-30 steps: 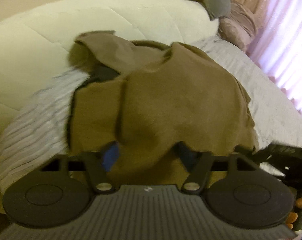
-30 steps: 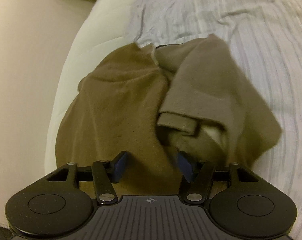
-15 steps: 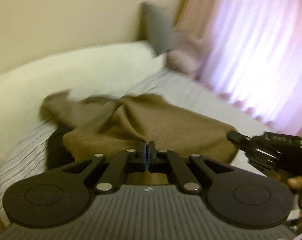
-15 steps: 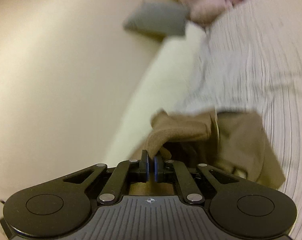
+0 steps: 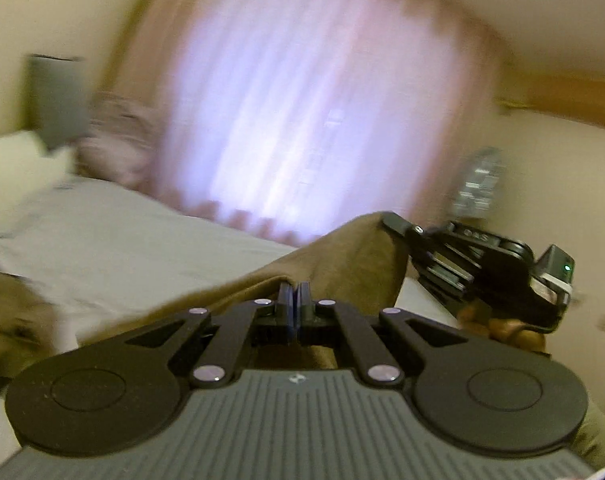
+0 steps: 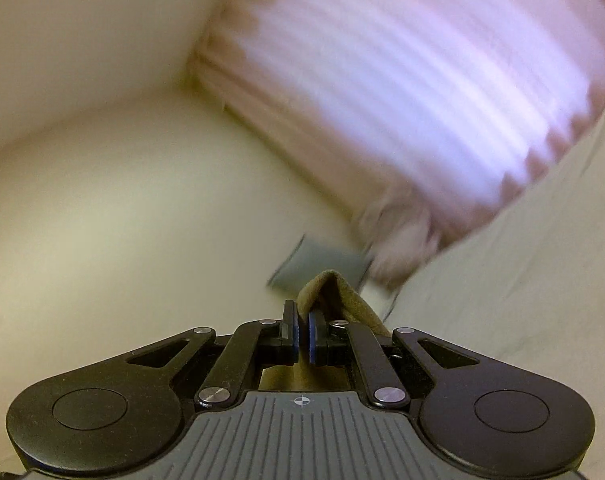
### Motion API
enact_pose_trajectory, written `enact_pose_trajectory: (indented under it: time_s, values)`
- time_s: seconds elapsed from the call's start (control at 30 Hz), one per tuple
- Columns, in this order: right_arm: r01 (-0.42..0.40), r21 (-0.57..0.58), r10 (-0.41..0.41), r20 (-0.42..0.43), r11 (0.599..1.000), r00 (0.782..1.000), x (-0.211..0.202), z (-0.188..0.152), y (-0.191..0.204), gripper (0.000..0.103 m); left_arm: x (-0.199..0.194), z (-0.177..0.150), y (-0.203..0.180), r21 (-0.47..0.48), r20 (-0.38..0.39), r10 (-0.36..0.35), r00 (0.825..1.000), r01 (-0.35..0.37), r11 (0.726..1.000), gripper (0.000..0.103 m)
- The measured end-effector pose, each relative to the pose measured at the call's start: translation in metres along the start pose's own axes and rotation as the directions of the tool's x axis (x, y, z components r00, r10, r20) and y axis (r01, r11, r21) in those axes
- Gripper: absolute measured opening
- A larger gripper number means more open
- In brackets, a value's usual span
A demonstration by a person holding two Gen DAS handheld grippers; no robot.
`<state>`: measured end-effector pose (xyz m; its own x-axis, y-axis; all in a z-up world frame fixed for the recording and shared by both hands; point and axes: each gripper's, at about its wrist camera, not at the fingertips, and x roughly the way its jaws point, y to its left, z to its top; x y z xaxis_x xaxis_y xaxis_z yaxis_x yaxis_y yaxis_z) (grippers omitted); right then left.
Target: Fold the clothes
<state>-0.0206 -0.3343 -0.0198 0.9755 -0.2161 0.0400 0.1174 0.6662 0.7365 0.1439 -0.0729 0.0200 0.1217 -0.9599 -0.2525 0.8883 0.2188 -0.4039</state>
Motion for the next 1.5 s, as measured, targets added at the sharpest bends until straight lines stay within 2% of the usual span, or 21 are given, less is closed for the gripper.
enact_pose_trajectory:
  time_s: [0.07, 0.13, 0.2, 0.23, 0.3, 0.33, 0.37, 0.4, 0.43, 0.53, 0.6, 0.73, 0.77, 0.83, 0.87, 0.93, 1.0, 1.03, 1.2, 1.3, 1.5]
  values:
    - [0.037, -0.050, -0.034, 0.054, 0.998, 0.998, -0.047, 0.032, -0.002, 0.004, 0.021, -0.009, -0.042, 0.009, 0.002, -0.066, 0.998, 0.066, 0.998, 0.000]
    - [0.106, -0.110, -0.095, 0.097, 0.988, 0.991, -0.090, 0.060, -0.002, 0.004, 0.045, -0.017, -0.078, 0.017, -0.004, -0.080, 0.997, 0.080, 0.997, 0.000]
    - [0.200, -0.166, -0.182, 0.119, 0.966, 0.976, -0.125, 0.083, -0.004, 0.004, 0.075, -0.027, -0.094, 0.001, -0.047, -0.052, 0.998, 0.052, 0.999, 0.000]
    - [0.269, -0.182, -0.260, 0.074, 0.946, 0.963, -0.130, 0.084, -0.012, 0.004, 0.091, -0.032, -0.100, -0.013, -0.091, -0.019, 0.996, 0.018, 1.000, 0.000]
    - [0.399, -0.222, -0.412, -0.013, 0.890, 0.911, -0.141, 0.086, -0.029, 0.004, 0.116, -0.047, -0.109, 0.017, -0.175, 0.088, 0.981, -0.087, 0.996, 0.000]
    - [0.458, -0.247, -0.484, -0.053, 0.854, 0.874, -0.146, 0.087, -0.038, 0.007, 0.127, -0.056, -0.113, 0.052, -0.220, 0.157, 0.963, -0.149, 0.987, 0.001]
    - [0.513, -0.274, -0.553, -0.091, 0.813, 0.828, -0.151, 0.088, -0.046, 0.033, 0.132, -0.066, -0.119, 0.080, -0.260, 0.205, 0.943, -0.191, 0.978, 0.002]
    - [0.563, -0.304, -0.618, -0.127, 0.769, 0.776, -0.157, 0.089, -0.055, 0.052, 0.137, -0.076, -0.125, 0.106, -0.298, 0.249, 0.922, -0.227, 0.968, 0.003]
    - [0.606, -0.327, -0.672, -0.147, 0.725, 0.726, -0.164, 0.087, -0.063, 0.078, 0.142, -0.085, -0.131, 0.134, -0.334, 0.292, 0.896, -0.262, 0.956, 0.005]
    - [0.682, -0.304, -0.743, -0.188, 0.666, 0.642, -0.204, 0.061, -0.086, 0.079, 0.147, -0.120, -0.133, 0.154, -0.457, 0.312, 0.833, -0.272, 0.950, 0.009]
    - [0.729, -0.277, -0.780, -0.249, 0.626, 0.574, -0.230, 0.045, -0.099, 0.079, 0.151, -0.146, -0.129, 0.177, -0.549, 0.322, 0.771, -0.269, 0.947, 0.010]
    - [0.819, -0.231, -0.821, -0.390, 0.525, 0.416, -0.280, 0.013, -0.120, 0.079, 0.155, -0.198, -0.126, 0.195, -0.702, 0.296, 0.648, -0.225, 0.955, 0.013]
    - [0.837, -0.227, -0.825, -0.420, 0.499, 0.378, -0.291, 0.005, -0.123, 0.079, 0.154, -0.210, -0.129, 0.198, -0.731, 0.285, 0.621, -0.207, 0.958, 0.014]
    - [0.852, -0.244, -0.832, -0.451, 0.463, 0.323, -0.302, -0.015, -0.118, 0.079, 0.154, -0.228, -0.136, 0.203, -0.773, 0.264, 0.577, -0.169, 0.964, 0.014]
    - [0.854, -0.249, -0.831, -0.462, 0.456, 0.309, -0.308, -0.024, -0.116, 0.079, 0.154, -0.236, -0.140, 0.206, -0.793, 0.254, 0.554, -0.150, 0.967, 0.014]
    - [0.861, -0.266, -0.838, -0.472, 0.433, 0.275, -0.313, -0.040, -0.107, 0.079, 0.154, -0.248, -0.141, 0.214, -0.818, 0.237, 0.524, -0.105, 0.971, 0.014]
    - [0.869, -0.284, -0.848, -0.471, 0.406, 0.243, -0.316, -0.053, -0.093, 0.079, 0.162, -0.249, -0.142, 0.232, -0.825, 0.228, 0.517, -0.058, 0.971, 0.018]
    - [0.871, -0.285, -0.851, -0.469, 0.401, 0.238, -0.316, -0.058, -0.083, 0.079, 0.163, -0.250, -0.146, 0.240, -0.825, 0.223, 0.519, -0.034, 0.970, 0.019]
    - [0.882, -0.279, -0.860, -0.459, 0.379, 0.224, -0.313, -0.068, -0.073, 0.079, 0.165, -0.254, -0.152, 0.273, -0.816, 0.228, 0.531, 0.006, 0.962, 0.021]
    - [0.886, -0.277, -0.857, -0.468, 0.373, 0.214, -0.306, -0.069, -0.099, 0.079, 0.169, -0.255, -0.152, 0.286, -0.810, 0.252, 0.529, -0.018, 0.958, 0.021]
    - [0.860, -0.296, -0.842, -0.481, 0.416, 0.243, -0.305, -0.061, -0.123, 0.079, 0.175, -0.258, -0.162, 0.306, -0.790, 0.307, 0.531, -0.093, 0.948, 0.025]
